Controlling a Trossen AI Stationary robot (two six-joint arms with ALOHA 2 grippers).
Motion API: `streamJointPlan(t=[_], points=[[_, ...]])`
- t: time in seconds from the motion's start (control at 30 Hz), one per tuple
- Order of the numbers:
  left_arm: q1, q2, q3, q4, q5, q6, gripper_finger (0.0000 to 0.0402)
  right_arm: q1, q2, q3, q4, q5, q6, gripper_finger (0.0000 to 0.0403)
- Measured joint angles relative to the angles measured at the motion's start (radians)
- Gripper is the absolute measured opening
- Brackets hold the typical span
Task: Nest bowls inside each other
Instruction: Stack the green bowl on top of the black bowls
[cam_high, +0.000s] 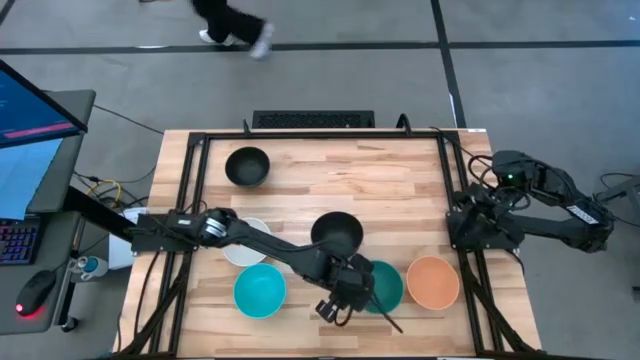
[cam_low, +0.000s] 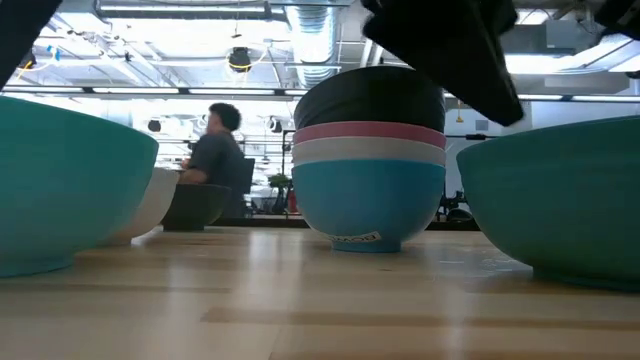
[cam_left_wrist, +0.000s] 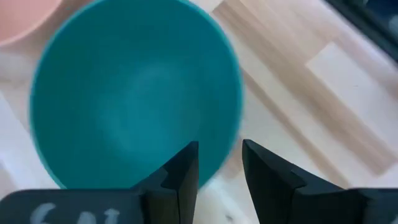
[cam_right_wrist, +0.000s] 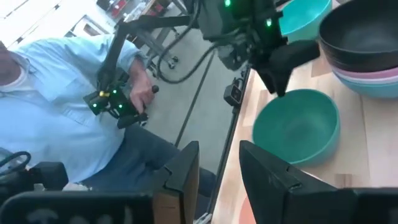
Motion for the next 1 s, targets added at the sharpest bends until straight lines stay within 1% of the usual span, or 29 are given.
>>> streamJointPlan(t=[0.07, 0.17, 0.3, 0.47, 0.63, 0.7, 0.77, 0.87, 0.93, 1.0], points=[[-0.003, 0.037, 0.051, -0.027, -0.015, 0.031, 0.0116, 0.0, -0.006, -0.001, -0.004, 0.004, -0.003, 0.0138], [-0.005, 0.06, 0.08, -0.027, -0.006, 0.051, 0.0116, 0.0, -0.017, -0.001, -0.023, 0.002, -0.004, 0.0138], [-0.003, 0.057, 0.079, -0.025, 0.007, 0.051, 0.0116, 0.0, -0.029, -0.002, -0.045, 0.002, 0.006, 0.0139], [-0.001, 0.058, 0.062, -0.014, 0.008, 0.075, 0.0116, -0.005, -0.045, -0.016, -0.022, -0.001, 0.033, 0.0137], [-0.003, 0.107, 0.062, -0.011, 0.022, 0.109, 0.0116, -0.005, -0.05, -0.016, -0.018, -0.003, 0.037, 0.0138], [-0.006, 0.112, 0.061, -0.029, 0.02, 0.119, 0.0116, -0.005, -0.049, -0.016, -0.018, -0.001, 0.042, 0.0139], [-0.008, 0.123, 0.064, -0.005, -0.014, 0.12, 0.0115, -0.005, -0.05, -0.016, -0.018, 0.001, 0.042, 0.0139], [-0.009, 0.129, 0.063, -0.036, -0.069, 0.122, 0.0101, -0.005, -0.05, -0.016, -0.018, 0.004, 0.043, 0.0137], [-0.008, 0.129, 0.069, -0.028, -0.095, 0.123, 0.0081, -0.005, -0.049, -0.016, -0.017, 0.008, 0.043, 0.0137], [-0.008, 0.128, 0.072, -0.022, -0.106, 0.122, 0.0052, -0.005, -0.05, -0.016, -0.017, 0.009, 0.043, 0.0138]])
